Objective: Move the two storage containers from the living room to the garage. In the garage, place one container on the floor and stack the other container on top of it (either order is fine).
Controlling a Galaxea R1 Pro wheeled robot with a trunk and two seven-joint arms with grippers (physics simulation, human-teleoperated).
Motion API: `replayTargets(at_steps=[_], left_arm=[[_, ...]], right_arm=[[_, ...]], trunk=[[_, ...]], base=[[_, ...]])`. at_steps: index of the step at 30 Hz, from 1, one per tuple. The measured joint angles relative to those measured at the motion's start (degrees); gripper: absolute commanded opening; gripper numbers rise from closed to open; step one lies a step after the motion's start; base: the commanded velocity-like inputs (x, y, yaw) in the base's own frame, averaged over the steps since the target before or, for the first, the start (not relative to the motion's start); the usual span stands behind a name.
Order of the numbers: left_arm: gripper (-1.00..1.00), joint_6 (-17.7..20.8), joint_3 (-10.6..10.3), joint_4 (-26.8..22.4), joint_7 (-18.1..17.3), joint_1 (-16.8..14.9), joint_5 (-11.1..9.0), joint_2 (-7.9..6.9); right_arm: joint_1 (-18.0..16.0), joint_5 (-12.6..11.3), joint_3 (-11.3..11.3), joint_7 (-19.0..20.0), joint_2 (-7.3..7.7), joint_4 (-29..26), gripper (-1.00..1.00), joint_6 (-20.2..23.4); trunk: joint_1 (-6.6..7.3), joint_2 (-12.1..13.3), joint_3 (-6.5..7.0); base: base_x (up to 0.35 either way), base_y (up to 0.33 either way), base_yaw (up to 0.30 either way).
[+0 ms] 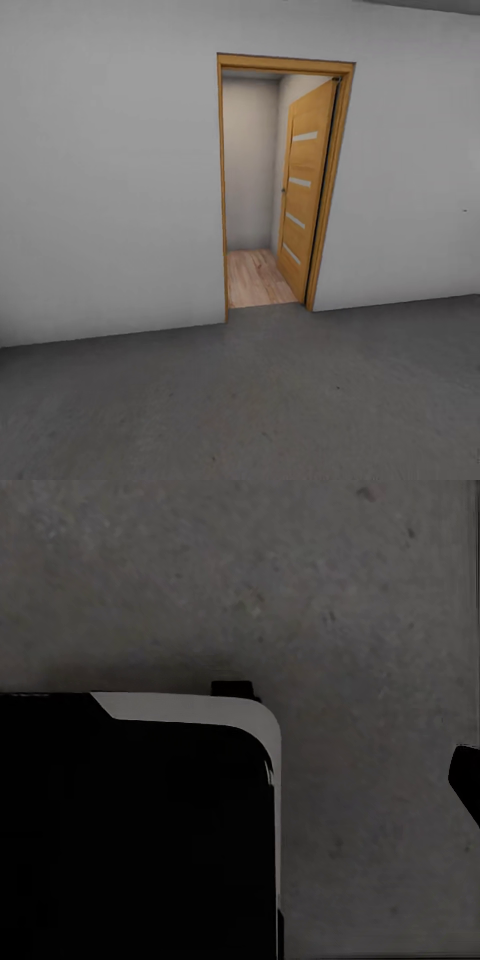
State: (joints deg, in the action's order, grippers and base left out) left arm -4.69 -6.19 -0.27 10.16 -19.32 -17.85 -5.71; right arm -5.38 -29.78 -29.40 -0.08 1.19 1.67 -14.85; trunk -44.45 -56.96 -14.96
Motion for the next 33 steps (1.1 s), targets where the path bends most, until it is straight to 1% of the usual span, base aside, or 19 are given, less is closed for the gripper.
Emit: replayTargets(at_steps=[20, 24, 33], left_arm=[[1.00, 0.0, 0.0, 0.0, 0.0, 0.0, 0.0, 0.00], [1.00, 0.0, 0.0, 0.0, 0.0, 0.0, 0.0, -0.01], [1.00, 0.0, 0.0, 0.0, 0.0, 0.0, 0.0, -0.01]], right_arm=[[0.0, 0.0, 0.0, 0.0, -0.10, 0.0, 1.00, 0.0], [0.0, 0.0, 0.0, 0.0, -0.11, 0.0, 1.00, 0.1], [0.0, 0.0, 0.0, 0.0, -0.18, 0.0, 1.00, 0.1]], trunk=[[0.00, 0.0, 1.29], [0.00, 0.0, 1.43], [0.00, 0.0, 1.47]], base=[[0.000, 0.000, -0.222], [0.000, 0.000, -0.085], [0.000, 0.000, -0.010]])
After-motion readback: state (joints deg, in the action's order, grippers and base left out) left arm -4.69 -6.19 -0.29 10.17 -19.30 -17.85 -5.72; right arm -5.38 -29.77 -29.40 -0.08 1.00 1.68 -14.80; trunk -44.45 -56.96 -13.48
